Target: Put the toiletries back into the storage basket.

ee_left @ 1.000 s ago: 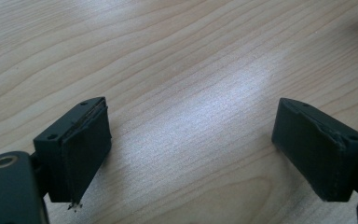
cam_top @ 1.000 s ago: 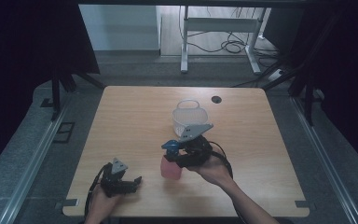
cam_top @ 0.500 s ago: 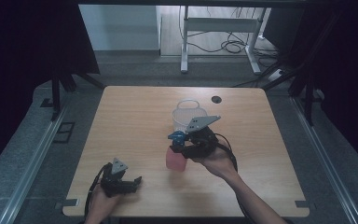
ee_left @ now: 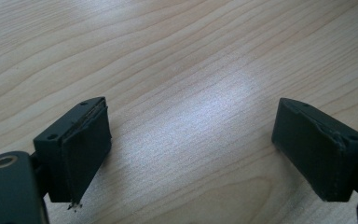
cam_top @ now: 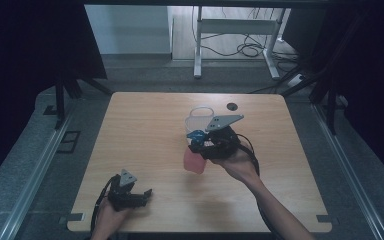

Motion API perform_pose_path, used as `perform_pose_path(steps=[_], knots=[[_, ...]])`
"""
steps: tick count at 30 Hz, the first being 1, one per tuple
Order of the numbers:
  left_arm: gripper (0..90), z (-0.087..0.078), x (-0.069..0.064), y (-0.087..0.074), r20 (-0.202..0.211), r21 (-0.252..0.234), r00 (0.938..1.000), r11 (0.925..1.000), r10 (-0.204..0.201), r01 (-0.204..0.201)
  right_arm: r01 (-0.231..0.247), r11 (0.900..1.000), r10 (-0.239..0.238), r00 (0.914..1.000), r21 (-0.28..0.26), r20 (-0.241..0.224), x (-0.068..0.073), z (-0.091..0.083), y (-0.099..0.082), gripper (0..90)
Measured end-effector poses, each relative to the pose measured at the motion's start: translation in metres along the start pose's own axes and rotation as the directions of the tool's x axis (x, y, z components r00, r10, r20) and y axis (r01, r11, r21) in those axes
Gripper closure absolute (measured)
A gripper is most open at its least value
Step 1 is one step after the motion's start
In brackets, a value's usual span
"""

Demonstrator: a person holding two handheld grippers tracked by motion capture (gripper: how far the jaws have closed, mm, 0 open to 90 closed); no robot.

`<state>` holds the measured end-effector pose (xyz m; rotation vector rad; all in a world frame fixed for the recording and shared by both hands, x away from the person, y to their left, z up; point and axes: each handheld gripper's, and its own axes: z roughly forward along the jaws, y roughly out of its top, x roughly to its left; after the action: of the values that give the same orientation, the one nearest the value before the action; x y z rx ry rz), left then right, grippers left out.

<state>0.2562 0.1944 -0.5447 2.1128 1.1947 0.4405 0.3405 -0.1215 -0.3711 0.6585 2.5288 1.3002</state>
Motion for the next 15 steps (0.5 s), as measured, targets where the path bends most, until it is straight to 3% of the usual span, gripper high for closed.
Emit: perform_pose_path(steps=[15], knots=[[11.3, 0.0, 0.0, 0.0, 0.0, 0.0, 1.0, 1.0, 0.0, 0.0, -0.024, 0.9997, 0.024, 0.9989, 0.009, 0.04, -0.019, -0.001, 0.007, 53.0]])
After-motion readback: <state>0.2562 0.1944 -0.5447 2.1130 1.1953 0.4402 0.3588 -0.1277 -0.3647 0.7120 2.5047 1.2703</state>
